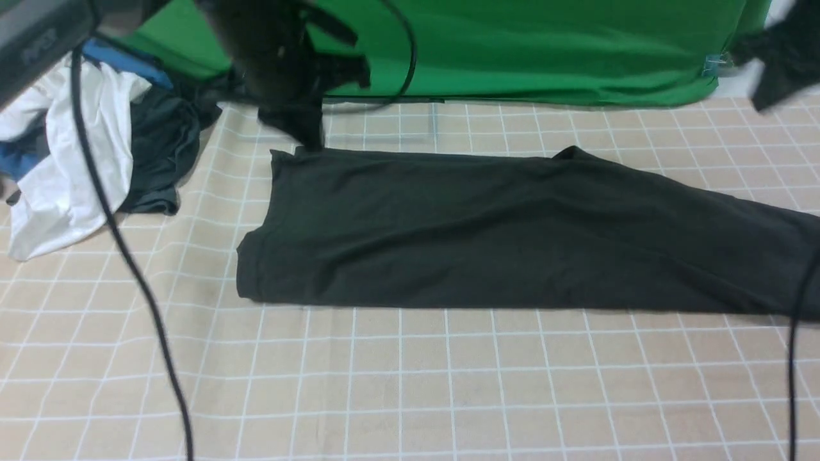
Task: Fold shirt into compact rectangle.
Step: 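Pull the folded dark garment lengthwise by its ends to straighten it flat on the table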
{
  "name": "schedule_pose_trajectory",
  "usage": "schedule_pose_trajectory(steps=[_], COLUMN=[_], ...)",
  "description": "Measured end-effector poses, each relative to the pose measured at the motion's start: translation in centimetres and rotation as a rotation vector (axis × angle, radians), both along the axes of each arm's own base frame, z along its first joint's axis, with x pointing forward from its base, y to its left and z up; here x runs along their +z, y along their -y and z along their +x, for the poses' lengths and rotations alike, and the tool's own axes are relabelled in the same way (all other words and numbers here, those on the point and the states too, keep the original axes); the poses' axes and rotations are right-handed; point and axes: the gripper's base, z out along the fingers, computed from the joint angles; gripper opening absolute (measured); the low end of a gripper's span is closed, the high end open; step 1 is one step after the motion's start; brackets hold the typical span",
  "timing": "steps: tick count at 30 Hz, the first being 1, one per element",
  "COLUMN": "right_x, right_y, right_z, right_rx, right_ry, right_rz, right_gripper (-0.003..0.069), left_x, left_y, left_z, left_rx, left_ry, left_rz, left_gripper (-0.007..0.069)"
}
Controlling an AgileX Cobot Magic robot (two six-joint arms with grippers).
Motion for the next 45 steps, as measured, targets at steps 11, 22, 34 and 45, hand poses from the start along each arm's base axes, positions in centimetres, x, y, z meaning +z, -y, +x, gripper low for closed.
schedule_pose_trajectory(steps=[11, 22, 34, 45], right_x=[-9.3, -12.3, -12.8, -9.9], right_y=[11.3, 10.7, 10.8, 11.9], right_z=[-9.0, -6.8, -5.8, -5.2], right_rx=[-0.459, -0.451, -0.333, -0.291], right_ry=[-0.190, -0.128, -0.216, -0.253], right_rz=[0.067, 0.093, 0.053, -0.043], right_gripper=[0.0353, 0.0444, 0.0070, 0.0108], left_x=[-5.5, -6.2, -6.8, -6.8], left_y=[-0.9, -0.8, -0.8, -1.0], left_z=[-5.3, -4.4, -4.6, -4.6], left_rx=[0.041, 0.049, 0.027, 0.024], left_ry=[-0.054, 0.035, -0.006, -0.014], left_rz=[-0.085, -0.097, -0.079, -0.065], left_gripper=[0.0012, 0.0012, 0.0012, 0.0012])
